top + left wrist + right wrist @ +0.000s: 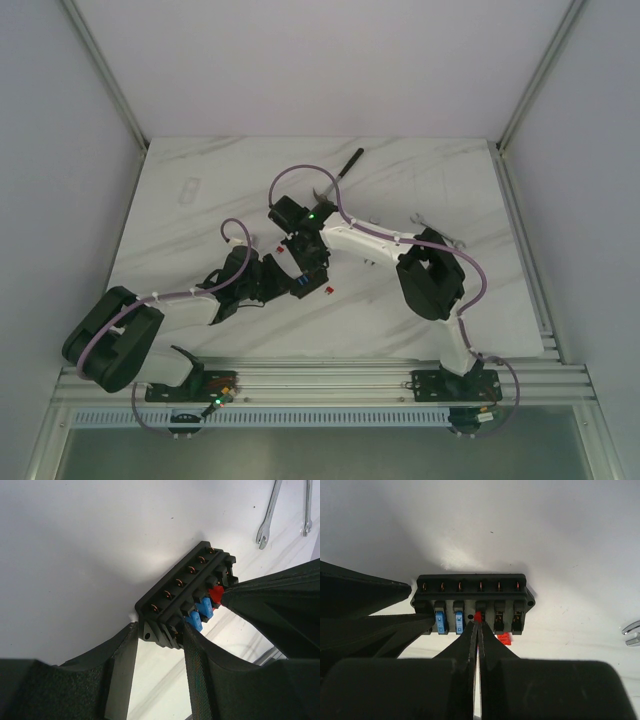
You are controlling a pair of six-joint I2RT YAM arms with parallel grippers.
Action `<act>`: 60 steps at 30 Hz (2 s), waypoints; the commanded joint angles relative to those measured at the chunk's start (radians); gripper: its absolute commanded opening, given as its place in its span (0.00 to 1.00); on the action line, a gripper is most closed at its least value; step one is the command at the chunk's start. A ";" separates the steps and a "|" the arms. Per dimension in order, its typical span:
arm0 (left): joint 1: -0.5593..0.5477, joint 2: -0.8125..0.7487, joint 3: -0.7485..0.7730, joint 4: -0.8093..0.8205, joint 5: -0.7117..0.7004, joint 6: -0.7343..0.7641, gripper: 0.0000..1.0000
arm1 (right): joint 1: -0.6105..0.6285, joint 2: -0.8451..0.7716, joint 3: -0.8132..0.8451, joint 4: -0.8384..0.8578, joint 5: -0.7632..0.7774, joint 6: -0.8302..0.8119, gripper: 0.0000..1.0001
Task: Snap on the fuse box
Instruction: Install the fuse at the fuse box base.
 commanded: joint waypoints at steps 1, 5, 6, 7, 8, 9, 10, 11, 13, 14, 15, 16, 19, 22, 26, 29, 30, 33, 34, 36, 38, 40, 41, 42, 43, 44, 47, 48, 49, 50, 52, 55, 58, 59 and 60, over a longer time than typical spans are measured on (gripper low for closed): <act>-0.005 0.012 0.000 -0.057 0.008 0.007 0.51 | 0.001 0.016 -0.001 -0.035 -0.008 -0.010 0.00; -0.006 0.011 -0.001 -0.060 0.006 0.004 0.51 | 0.010 0.013 -0.022 -0.035 0.016 -0.008 0.00; -0.005 0.012 -0.002 -0.061 0.005 0.004 0.51 | 0.012 0.013 -0.029 -0.035 0.022 -0.006 0.00; -0.005 0.013 -0.003 -0.063 0.005 0.004 0.51 | 0.013 0.012 -0.035 -0.034 0.030 -0.005 0.00; -0.005 0.012 -0.003 -0.063 0.006 0.002 0.51 | 0.014 0.011 -0.042 -0.037 0.038 -0.002 0.00; -0.005 0.012 -0.005 -0.064 0.004 0.003 0.51 | 0.014 0.009 -0.045 -0.037 0.045 -0.001 0.00; -0.005 0.011 -0.007 -0.065 0.004 0.002 0.50 | 0.014 0.006 -0.050 -0.039 0.053 -0.001 0.00; -0.005 0.009 -0.007 -0.066 0.003 0.002 0.50 | 0.014 0.004 -0.053 -0.040 0.055 -0.001 0.00; -0.005 0.007 -0.007 -0.069 0.001 0.002 0.50 | 0.014 -0.003 -0.057 -0.039 0.052 -0.003 0.01; -0.005 0.007 -0.007 -0.070 0.001 0.002 0.51 | 0.014 -0.006 -0.056 -0.039 0.045 -0.005 0.02; -0.006 0.008 -0.007 -0.072 0.000 0.002 0.51 | 0.014 -0.009 -0.055 -0.039 0.041 -0.006 0.03; -0.005 0.009 -0.007 -0.073 -0.001 0.002 0.50 | 0.014 -0.012 -0.053 -0.039 0.039 -0.006 0.04; -0.005 0.012 -0.006 -0.073 0.001 0.002 0.50 | 0.014 -0.013 -0.045 -0.048 0.036 -0.007 0.07; -0.005 0.012 -0.006 -0.075 0.000 0.003 0.51 | 0.014 -0.016 -0.036 -0.055 0.036 -0.009 0.11; -0.005 0.012 -0.005 -0.077 -0.001 0.004 0.50 | 0.014 -0.013 -0.019 -0.060 0.029 -0.012 0.14; -0.005 0.014 -0.004 -0.076 0.001 0.007 0.50 | 0.014 -0.009 -0.010 -0.061 0.023 -0.012 0.18; -0.005 0.016 -0.003 -0.076 0.002 0.007 0.50 | 0.013 -0.007 -0.009 -0.061 0.024 -0.012 0.18; -0.005 0.017 -0.003 -0.076 0.005 0.008 0.50 | 0.014 0.001 -0.007 -0.060 0.026 -0.011 0.18; -0.005 0.019 -0.004 -0.076 0.005 0.010 0.50 | 0.014 0.003 -0.005 -0.061 0.025 -0.011 0.18; -0.005 0.018 -0.003 -0.076 0.006 0.010 0.50 | 0.014 0.008 -0.003 -0.062 0.025 -0.009 0.18; -0.005 0.018 -0.004 -0.077 0.006 0.010 0.50 | 0.014 0.012 -0.001 -0.060 0.019 -0.008 0.18; -0.005 0.017 -0.004 -0.076 0.004 0.010 0.51 | 0.014 0.016 0.000 -0.060 0.013 -0.006 0.18; -0.005 0.017 -0.003 -0.076 0.005 0.010 0.50 | 0.014 0.015 0.002 -0.061 0.010 -0.006 0.19; -0.005 0.017 -0.003 -0.076 0.004 0.009 0.50 | 0.014 0.018 0.004 -0.060 0.005 -0.006 0.20; -0.005 0.018 -0.004 -0.076 0.004 0.008 0.50 | 0.014 0.018 0.006 -0.059 -0.001 -0.006 0.21; -0.004 0.018 -0.003 -0.076 0.003 0.008 0.50 | 0.014 0.018 0.008 -0.059 -0.005 -0.005 0.22; -0.005 0.020 -0.004 -0.078 0.002 0.006 0.50 | 0.014 0.015 0.018 -0.059 -0.012 0.001 0.24; -0.005 0.020 -0.005 -0.078 0.002 0.007 0.50 | 0.014 0.014 0.019 -0.057 -0.014 0.003 0.25; -0.005 0.020 -0.006 -0.079 0.002 0.007 0.50 | 0.014 0.014 0.021 -0.056 -0.015 0.004 0.25; -0.005 0.019 -0.005 -0.078 0.002 0.007 0.50 | 0.014 0.014 0.021 -0.056 -0.016 0.005 0.26; -0.005 0.020 -0.006 -0.078 0.002 0.007 0.50 | 0.014 0.013 0.021 -0.055 -0.015 0.008 0.25; -0.005 0.019 -0.007 -0.079 0.000 0.006 0.50 | 0.014 0.021 0.022 -0.051 -0.006 0.013 0.24; -0.005 0.019 -0.008 -0.079 0.001 0.005 0.50 | 0.012 0.024 0.023 -0.045 0.006 0.021 0.21; -0.005 0.018 -0.009 -0.079 0.001 0.007 0.50 | 0.012 0.024 0.024 -0.042 0.008 0.023 0.20; -0.005 0.018 -0.009 -0.080 0.001 0.007 0.50 | 0.012 0.026 0.023 -0.039 0.013 0.026 0.20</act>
